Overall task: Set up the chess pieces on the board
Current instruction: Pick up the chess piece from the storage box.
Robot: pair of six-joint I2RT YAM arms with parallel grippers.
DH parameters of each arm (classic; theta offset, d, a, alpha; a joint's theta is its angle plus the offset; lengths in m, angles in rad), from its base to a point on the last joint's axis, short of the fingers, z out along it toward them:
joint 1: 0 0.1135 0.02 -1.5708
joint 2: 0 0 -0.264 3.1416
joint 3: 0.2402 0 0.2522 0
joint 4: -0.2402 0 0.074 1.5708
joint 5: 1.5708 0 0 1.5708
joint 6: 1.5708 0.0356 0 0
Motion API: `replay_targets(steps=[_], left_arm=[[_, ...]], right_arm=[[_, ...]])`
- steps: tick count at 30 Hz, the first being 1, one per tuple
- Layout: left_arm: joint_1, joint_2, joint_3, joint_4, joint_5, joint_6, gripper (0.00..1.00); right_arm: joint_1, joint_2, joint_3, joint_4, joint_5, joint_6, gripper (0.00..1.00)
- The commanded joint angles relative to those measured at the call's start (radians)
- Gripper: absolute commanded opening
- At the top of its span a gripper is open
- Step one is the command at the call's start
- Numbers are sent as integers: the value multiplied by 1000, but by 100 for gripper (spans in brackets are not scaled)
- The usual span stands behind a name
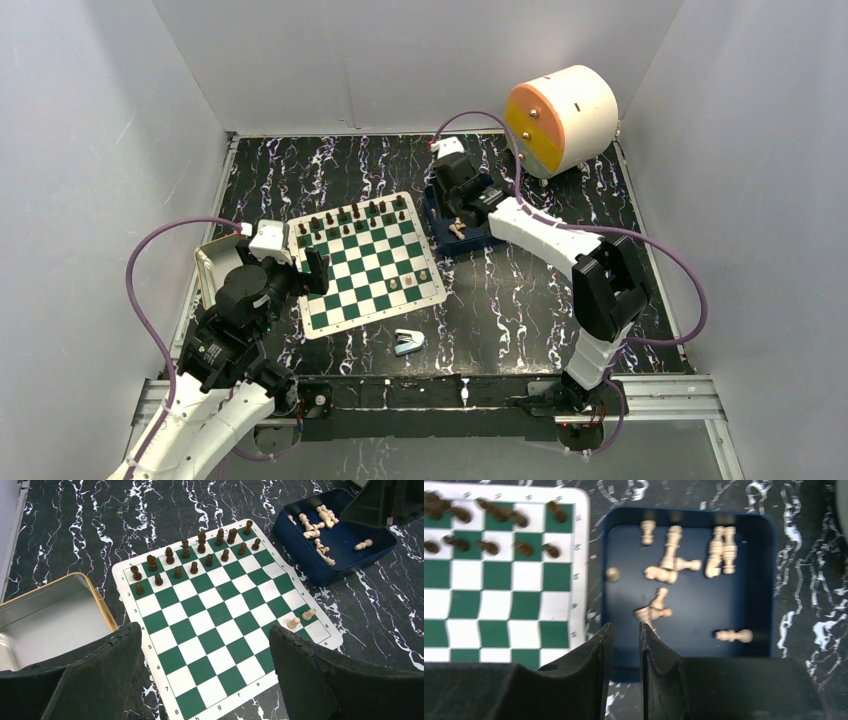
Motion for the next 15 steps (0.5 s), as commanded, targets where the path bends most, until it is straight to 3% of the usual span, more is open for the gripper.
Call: replay_targets(steps=[1,6,15], left_arm=[[-5,-1,-10,21,8,11,95],[-5,-7,-10,22,9,11,95],[-6,-29,-12,16,-8,7,95]], right_arm=[[-81,32,4,62,17,-54,33],[-145,114,32,78,51,-99,36],[-222,224,78,103,-25,-128,37]])
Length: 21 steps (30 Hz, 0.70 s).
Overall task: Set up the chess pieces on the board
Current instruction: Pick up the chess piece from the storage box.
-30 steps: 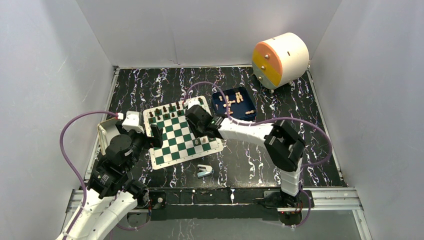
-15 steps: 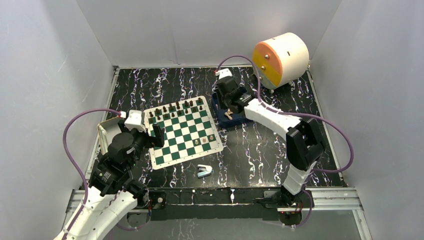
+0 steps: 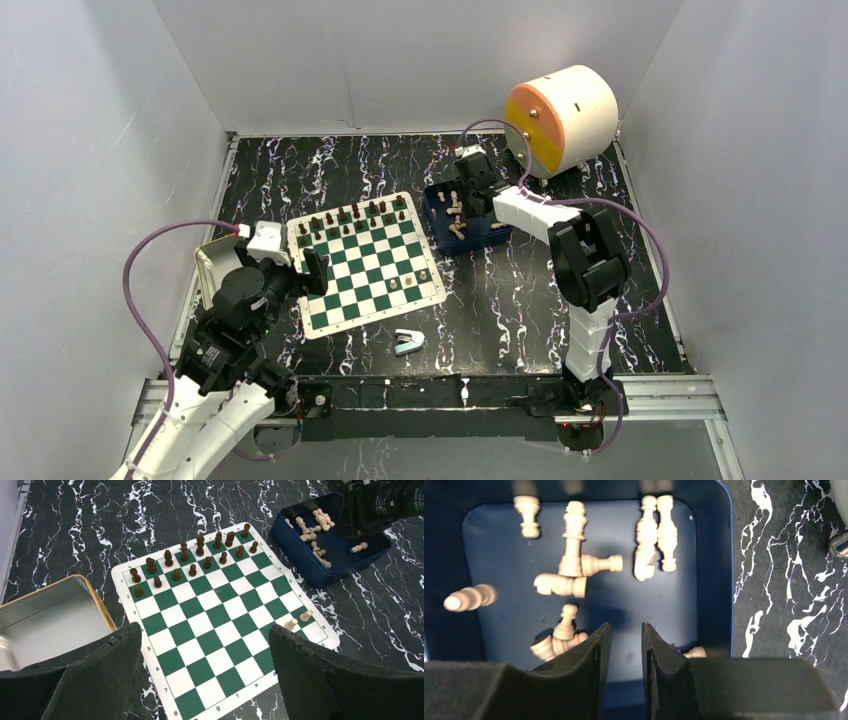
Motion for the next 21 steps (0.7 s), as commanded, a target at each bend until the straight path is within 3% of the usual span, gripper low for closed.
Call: replay_targets(steps=[1,13,21], left_arm=[[-5,-16,-12,18,-13,8,95],[-6,-30,-15,19,4,10,95],[-6,-38,-12,15,6,10,95]], right_arm=[[-19,43,96,50,-22,-33,39],[-25,182,258,13,51,-79,37],[-28,220,278,41,106,-102,36]])
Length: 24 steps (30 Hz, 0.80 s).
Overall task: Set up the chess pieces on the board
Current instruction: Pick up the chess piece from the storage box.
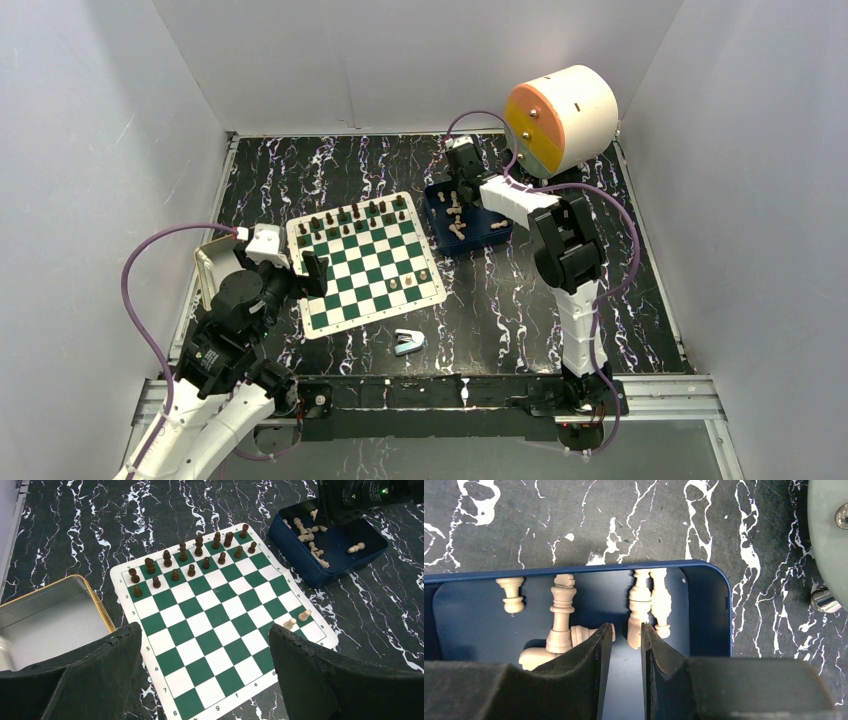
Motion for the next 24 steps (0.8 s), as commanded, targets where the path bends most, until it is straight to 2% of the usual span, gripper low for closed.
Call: replay_targets(steps=[1,16,24], left_arm=[[-5,-10,-1,15,-1,9,95],[-5,-1,-1,15,-2,9,95],[-6,4,-1,14,-5,9,95]], right_arm=[[-8,20,61,40,48,-27,36],[-29,65,68,21,17,-9,36],[-28,43,44,21,-1,-19,27]])
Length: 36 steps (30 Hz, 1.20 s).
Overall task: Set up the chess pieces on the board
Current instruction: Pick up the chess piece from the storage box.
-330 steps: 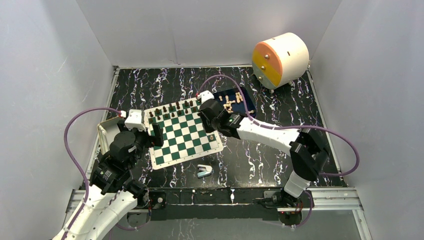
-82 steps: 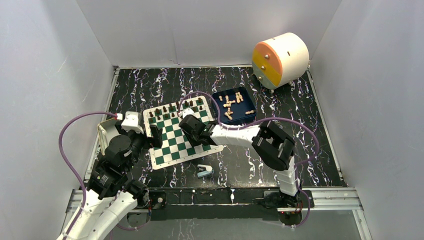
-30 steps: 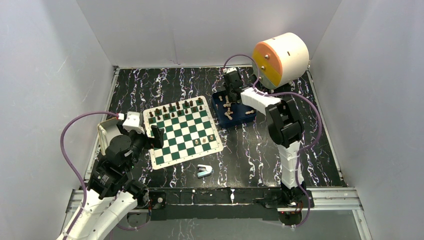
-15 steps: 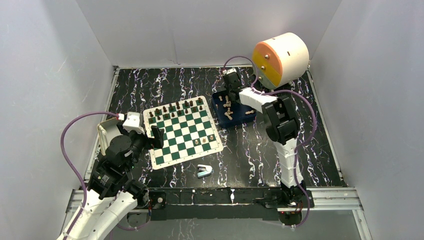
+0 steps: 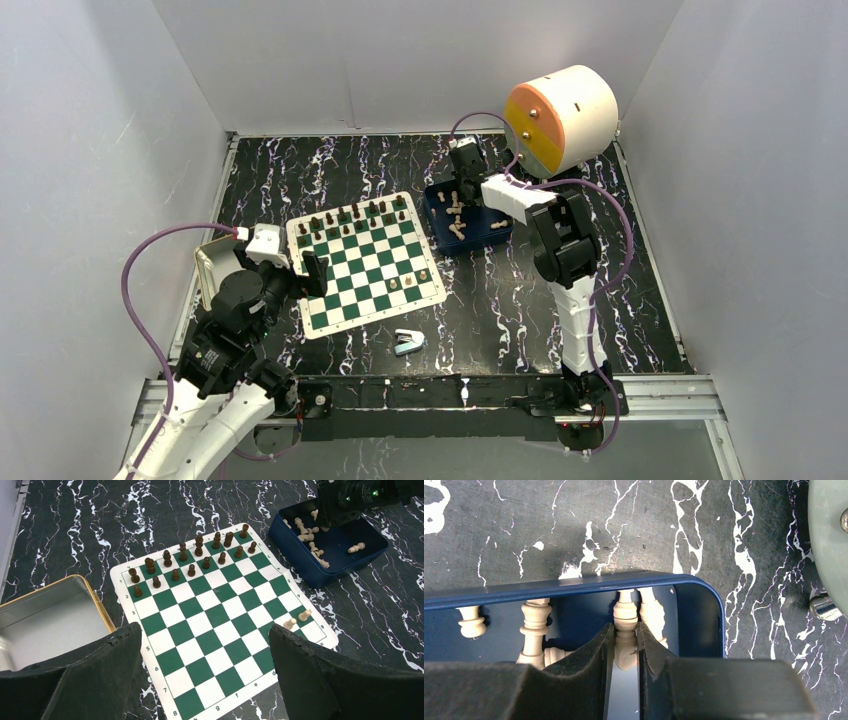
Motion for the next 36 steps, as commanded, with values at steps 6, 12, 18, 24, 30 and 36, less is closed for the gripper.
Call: replay_targets(steps=[6,12,18,24,30,36], left_arm=[[-5,71,14,-11,-47,-20,94],[-5,159,51,-35,6,-78,91],[-6,295,173,-104,125,-198,85],[-4,441,290,-104,224,-338,73],[-5,542,374,-85,411,-540,67],[-4,632,412,-24,538,-604,66]], right_arm=[[0,-130,-34,6,-58,26,24],[1,-299,-158,38,-153,36,22],[14,-462,-261,37,-288,59,22],[27,-678,-474,174,-551,48,22],[68,-869,-667,358,-759,30,21],[135,-985,-786,471,-878,12,23]])
